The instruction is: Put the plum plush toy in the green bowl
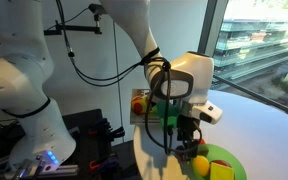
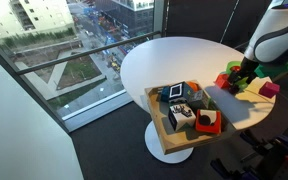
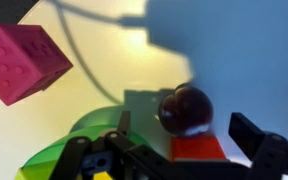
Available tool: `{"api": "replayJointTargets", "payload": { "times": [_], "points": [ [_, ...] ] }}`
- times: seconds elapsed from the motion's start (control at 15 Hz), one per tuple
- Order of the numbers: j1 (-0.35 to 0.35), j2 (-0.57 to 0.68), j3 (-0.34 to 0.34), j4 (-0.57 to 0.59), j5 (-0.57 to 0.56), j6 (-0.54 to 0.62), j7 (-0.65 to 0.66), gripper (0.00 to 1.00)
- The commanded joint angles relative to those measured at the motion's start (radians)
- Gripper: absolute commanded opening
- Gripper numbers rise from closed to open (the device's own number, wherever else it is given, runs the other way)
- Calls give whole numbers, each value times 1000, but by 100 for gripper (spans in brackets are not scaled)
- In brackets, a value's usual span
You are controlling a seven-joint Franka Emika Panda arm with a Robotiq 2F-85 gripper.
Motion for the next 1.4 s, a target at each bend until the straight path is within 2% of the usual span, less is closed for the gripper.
{"api": "replayJointTargets", "payload": {
  "times": [0.0,0.4,0.47,0.53,0.6,0.87,1.33],
  "points": [
    [13,28,-17,18,-18,35,17,100],
    [27,53,-30,11,-24,79,23,100],
    [27,56,-30,11,-21,77,18,75],
    [29,56,-31,11,-21,77,18,73],
    [30,53,-31,10,-19,73,17,67],
    [33,26,-33,6,-17,53,15,33],
    [19,-57,-12,-4,18,-12,-24,33]
  ]
}}
